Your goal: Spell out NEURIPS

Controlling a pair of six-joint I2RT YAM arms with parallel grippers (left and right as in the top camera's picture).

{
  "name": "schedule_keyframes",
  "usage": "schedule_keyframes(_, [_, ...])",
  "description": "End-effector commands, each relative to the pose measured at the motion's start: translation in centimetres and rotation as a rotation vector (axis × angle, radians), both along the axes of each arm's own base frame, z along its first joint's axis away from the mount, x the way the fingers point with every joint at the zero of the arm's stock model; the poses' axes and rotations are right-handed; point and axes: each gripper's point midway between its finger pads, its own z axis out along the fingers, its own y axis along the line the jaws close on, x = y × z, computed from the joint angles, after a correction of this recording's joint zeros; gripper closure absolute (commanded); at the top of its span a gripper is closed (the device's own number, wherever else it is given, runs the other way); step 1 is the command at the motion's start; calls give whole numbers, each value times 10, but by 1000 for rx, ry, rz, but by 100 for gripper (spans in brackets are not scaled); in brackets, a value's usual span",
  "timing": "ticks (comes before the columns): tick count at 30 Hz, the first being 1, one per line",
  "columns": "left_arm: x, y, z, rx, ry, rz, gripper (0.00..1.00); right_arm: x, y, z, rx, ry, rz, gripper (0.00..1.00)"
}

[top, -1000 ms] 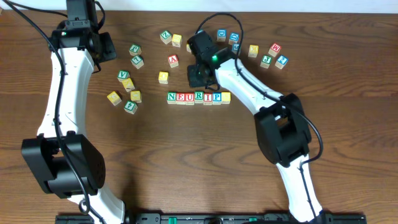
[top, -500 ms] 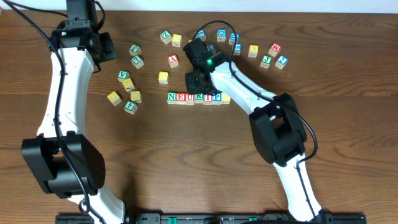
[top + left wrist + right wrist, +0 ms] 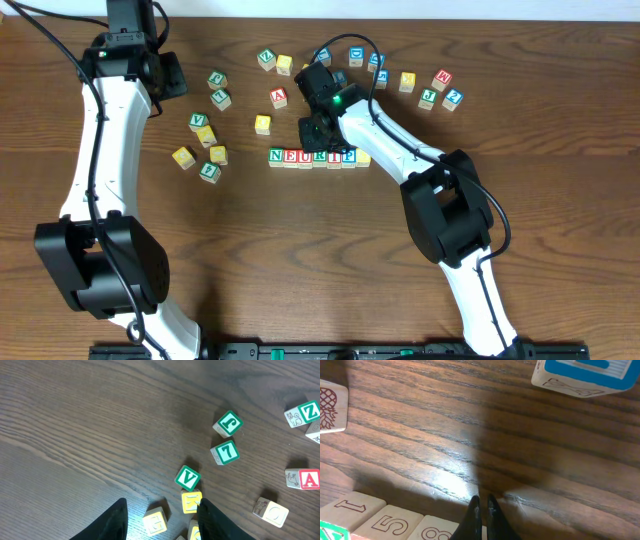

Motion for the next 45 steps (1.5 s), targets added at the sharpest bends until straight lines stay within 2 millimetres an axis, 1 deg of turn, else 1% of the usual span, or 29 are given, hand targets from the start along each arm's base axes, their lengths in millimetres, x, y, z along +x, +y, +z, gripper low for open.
schedule_keyframes(1, [2,3,-1,19,6,-6,55,-6,4,-5,-2,18,-4,99])
schedule_keyframes(15, [2,3,-1,19,6,-6,55,-8,2,-5,-8,25,-4,99])
schedule_keyframes(17, [2,3,-1,19,6,-6,56,-5,4,-4,-1,14,-4,98])
schedule_keyframes(20, [2,3,-1,19,6,-6,55,8,2,1,21,-19,-20,96])
schedule_keyframes(21, [2,3,-1,19,6,-6,55,14,-1,5,28,-29,-31,96])
schedule_keyframes(22, [2,3,-1,19,6,-6,56,25,-8,11,37,-44,-52,96])
schedule_keyframes(23, [2,3,-1,19,6,-6,56,30,-13,14,41,-50,-66,95])
schedule_keyframes(26, [2,3,-1,19,6,-6,55,42,-34,19,41,-44,-108,95])
schedule_keyframes(29, [2,3,-1,20,6,-7,55,40,-49,15,35,1,-133,96])
schedule_keyframes(32, [2,3,-1,19,6,-6,56,31,-65,8,-3,50,-151,95])
schedule_keyframes(37, [2,3,-1,19,6,-6,55,24,-77,-5,-58,68,-165,94])
schedule_keyframes(41, [2,3,-1,19,6,-6,55,30,-89,-8,-103,38,-188,94])
schedule_keyframes(45, [2,3,-1,19,6,-6,55,40,-110,-7,-138,13,-230,94])
